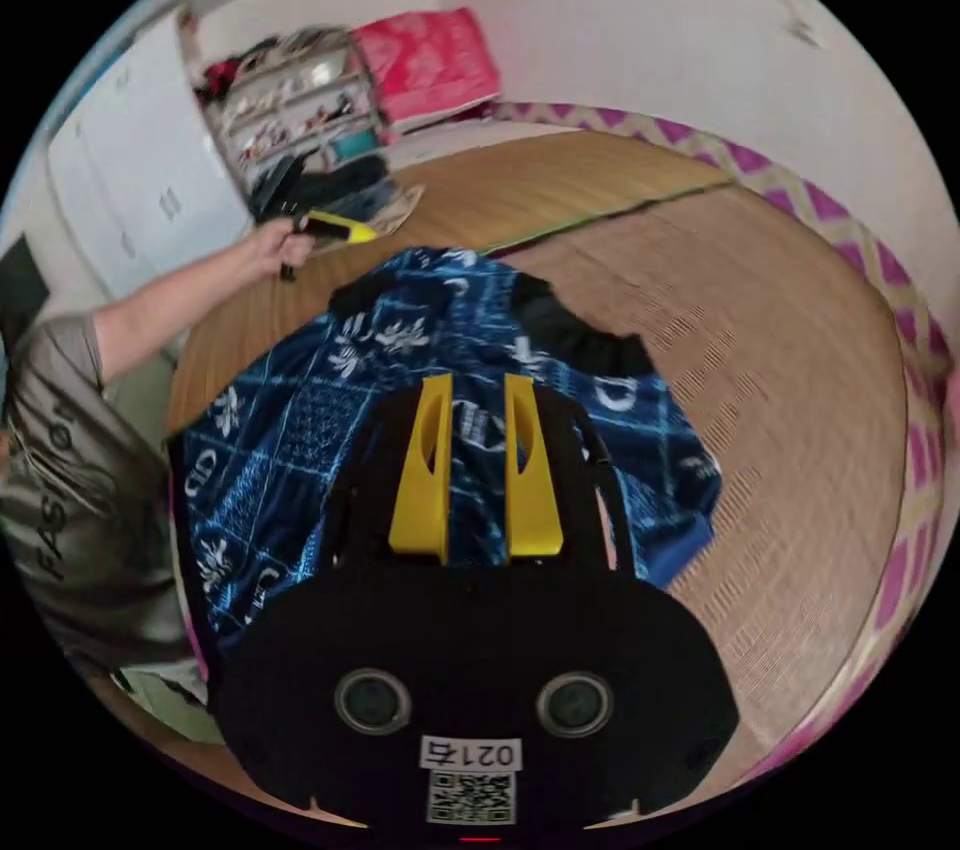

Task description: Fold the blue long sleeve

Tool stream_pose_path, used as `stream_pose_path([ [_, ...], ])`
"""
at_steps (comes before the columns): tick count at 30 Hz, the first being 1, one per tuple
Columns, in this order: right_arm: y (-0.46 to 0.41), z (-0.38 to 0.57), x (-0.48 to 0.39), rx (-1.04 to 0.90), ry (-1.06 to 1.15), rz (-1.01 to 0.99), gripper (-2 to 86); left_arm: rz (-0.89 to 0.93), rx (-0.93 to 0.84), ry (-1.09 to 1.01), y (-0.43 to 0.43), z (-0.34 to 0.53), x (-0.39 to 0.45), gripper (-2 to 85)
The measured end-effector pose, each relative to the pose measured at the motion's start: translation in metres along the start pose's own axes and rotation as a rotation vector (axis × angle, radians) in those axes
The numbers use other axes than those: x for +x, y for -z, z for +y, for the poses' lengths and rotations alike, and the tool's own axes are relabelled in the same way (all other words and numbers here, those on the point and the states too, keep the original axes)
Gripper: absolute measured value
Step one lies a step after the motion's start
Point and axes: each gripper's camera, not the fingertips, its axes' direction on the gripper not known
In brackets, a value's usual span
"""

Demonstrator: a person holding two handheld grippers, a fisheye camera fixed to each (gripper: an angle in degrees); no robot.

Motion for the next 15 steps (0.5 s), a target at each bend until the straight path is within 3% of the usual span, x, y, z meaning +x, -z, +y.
stream_pose_path([
  [2, -0.045, -0.033, -0.08, -0.08, 0.204, 0.064, 10.3, -0.028, 0.037, -0.028, 0.004, 0.012, 0.017, 5.6],
  [5, -0.085, -0.066, -0.149, -0.054, 0.297, 0.136, 9.4, -0.072, 0.082, -0.038, 0.014, 0.032, 0.032, 4.8],
  [12, -0.153, -0.116, -0.187, -0.12, 0.241, 0.116, 8.3, -0.035, 0.079, 0.03, 0.044, 0.086, 0.023, 3.5],
  [15, -0.16, -0.114, -0.176, -0.115, 0.201, 0.066, 2.4, -0.065, 0.056, 0.011, 0.057, 0.101, 0.025, 2.7],
])
